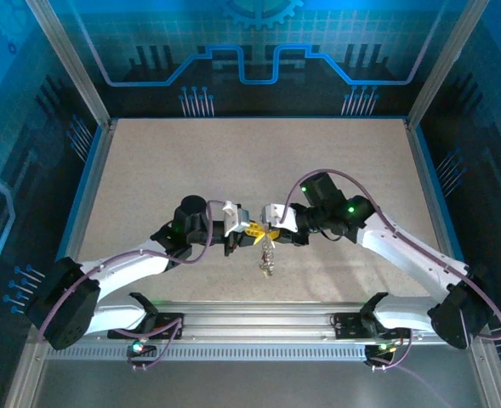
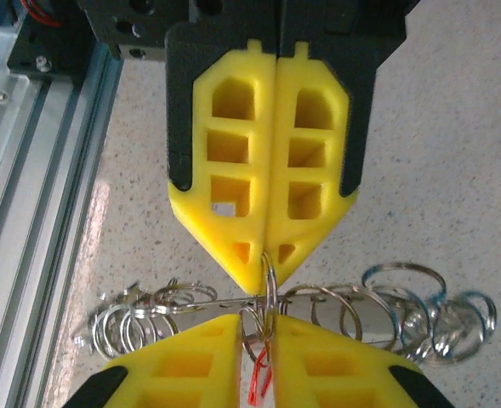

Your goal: Put the keys on the keyring

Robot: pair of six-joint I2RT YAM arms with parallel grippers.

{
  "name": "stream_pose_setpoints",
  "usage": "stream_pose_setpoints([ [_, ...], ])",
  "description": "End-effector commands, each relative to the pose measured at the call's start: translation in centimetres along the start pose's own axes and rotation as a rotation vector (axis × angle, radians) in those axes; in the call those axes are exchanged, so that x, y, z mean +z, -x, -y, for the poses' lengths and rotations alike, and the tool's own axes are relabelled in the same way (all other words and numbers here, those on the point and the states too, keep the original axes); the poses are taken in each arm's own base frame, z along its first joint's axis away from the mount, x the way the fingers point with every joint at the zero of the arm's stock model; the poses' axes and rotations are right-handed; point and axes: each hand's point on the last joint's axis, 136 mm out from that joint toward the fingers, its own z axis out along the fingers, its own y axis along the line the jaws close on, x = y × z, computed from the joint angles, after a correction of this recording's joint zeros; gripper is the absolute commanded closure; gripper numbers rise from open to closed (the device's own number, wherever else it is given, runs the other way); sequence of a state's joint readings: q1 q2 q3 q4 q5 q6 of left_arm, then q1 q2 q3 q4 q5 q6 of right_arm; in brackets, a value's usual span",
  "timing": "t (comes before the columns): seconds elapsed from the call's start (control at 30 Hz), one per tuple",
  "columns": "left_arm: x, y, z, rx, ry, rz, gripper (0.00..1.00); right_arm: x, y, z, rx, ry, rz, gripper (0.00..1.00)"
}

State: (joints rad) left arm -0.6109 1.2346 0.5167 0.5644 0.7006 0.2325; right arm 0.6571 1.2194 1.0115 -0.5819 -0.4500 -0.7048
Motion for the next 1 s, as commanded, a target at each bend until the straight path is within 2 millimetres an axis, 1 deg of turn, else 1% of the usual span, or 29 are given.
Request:
stream_pose_setpoints([
  [0.0, -0.8, 3.1, 0.5, 0.073, -0.017, 0.133, 1.0, -0.1, 0.8, -0.6, 0.005, 0.037, 0.062, 0.82],
  [0.13, -1.1, 3.2, 0.5, 0.093, -0.013, 0.171, 1.0, 0.0, 0.8, -0.6, 0.004, 0.041, 0.057, 0.84],
  [0.3, -0.8, 3.2, 0.8, 0.097, -0.049, 0.194, 1.0, 0.2, 1.0, -0.4, 0.005, 0.046, 0.069, 0.87],
  [0.5, -0.5, 3.5, 0.6, 0.104, -0.064, 0.226, 1.0, 0.6, 1.4, -0.5, 0.012, 0.059, 0.093, 0.88],
  [0.63, -0.4, 3.5, 0.6, 0.104, -0.064, 0.244, 1.0, 0.6, 1.4, -0.5, 0.01, 0.056, 0.095, 0.9],
  [0.7, -0.4, 3.5, 0.5, 0.101, -0.058, 0.247, 1.0, 0.6, 1.3, -0.4, 0.01, 0.053, 0.088, 0.94],
  [0.73, -0.4, 3.3, 0.4, 0.096, -0.051, 0.244, 0.99, 0.6, 1.2, -0.4, 0.011, 0.051, 0.082, 0.96],
  [0.77, -0.4, 3.2, 0.3, 0.088, -0.04, 0.239, 0.92, 0.5, 1.2, -0.4, 0.008, 0.046, 0.079, 0.97],
  [0.8, -0.5, 3.1, 0.0, 0.08, -0.022, 0.232, 0.77, 0.5, 1.0, -0.3, 0.007, 0.043, 0.07, 0.98],
  [0.83, -0.5, 2.8, -0.3, 0.073, -0.002, 0.218, 0.72, 0.4, 0.9, -0.3, 0.008, 0.04, 0.059, 1.0],
  [0.97, -0.5, 1.2, -0.1, 0.066, -0.001, 0.091, 0.71, 0.4, 0.2, 0.0, -0.002, 0.016, 0.007, 1.0],
])
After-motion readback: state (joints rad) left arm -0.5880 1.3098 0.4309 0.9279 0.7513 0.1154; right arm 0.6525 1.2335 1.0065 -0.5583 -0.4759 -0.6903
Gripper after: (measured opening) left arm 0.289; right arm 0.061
